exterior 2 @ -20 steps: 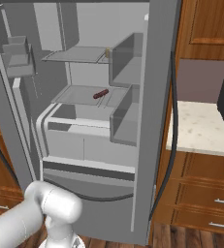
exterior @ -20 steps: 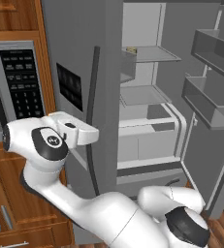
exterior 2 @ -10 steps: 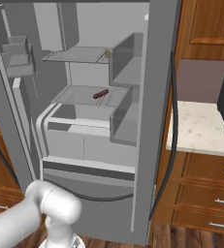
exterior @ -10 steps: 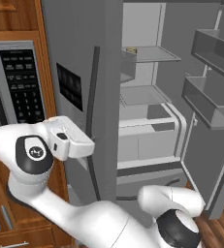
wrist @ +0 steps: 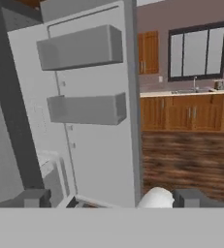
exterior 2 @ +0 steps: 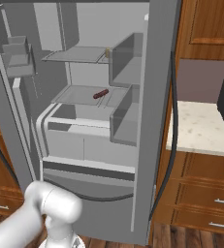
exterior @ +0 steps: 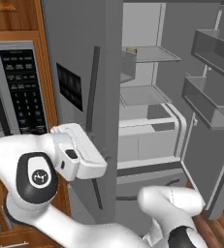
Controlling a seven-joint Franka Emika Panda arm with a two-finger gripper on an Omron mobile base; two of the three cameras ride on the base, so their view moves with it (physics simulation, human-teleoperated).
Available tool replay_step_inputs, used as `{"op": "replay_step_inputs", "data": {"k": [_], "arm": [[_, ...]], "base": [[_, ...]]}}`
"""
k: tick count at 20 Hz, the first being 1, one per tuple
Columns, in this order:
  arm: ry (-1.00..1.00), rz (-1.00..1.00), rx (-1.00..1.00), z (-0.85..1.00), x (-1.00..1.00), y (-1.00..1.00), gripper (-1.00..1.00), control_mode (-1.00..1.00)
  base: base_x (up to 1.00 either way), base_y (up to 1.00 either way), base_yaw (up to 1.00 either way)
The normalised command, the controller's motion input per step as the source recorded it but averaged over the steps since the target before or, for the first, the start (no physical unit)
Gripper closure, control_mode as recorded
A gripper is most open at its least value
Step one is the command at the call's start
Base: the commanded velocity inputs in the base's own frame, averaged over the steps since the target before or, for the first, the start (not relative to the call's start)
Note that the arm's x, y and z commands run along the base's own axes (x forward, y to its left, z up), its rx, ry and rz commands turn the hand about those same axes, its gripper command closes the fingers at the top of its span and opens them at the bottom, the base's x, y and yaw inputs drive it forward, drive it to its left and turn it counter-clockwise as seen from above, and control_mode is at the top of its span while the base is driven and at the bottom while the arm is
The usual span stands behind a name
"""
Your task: Retrieve the sausage and cheese from the fridge and place them on the cutting board on the counter.
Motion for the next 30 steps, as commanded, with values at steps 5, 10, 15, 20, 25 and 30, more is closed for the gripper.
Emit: {"op": "replay_step_inputs", "data": {"k": [5,10,15,20,25,30], "arm": [[-0.07,0.07,0.34,0.2,-0.13,-0.81,-1.0,-1.0],[0.0,0.19,0.52,0.16,-0.25,-0.99,-1.0,-1.0],[-0.05,0.4,0.44,0.01,-0.41,-0.72,-1.0,-1.0],[-0.07,0.51,0.46,0.05,0.07,-0.66,-1.0,-1.0],[-0.09,0.39,0.49,0.38,0.63,-0.48,-1.0,-1.0],[-0.16,0.14,0.16,0.05,0.37,-0.04,-1.0,-1.0]], "base": [[0.0,0.0,0.0],[0.0,0.0,0.0],[0.0,0.0,0.0],[0.0,0.0,0.0],[0.0,0.0,0.0],[0.0,0.0,0.0]]}}
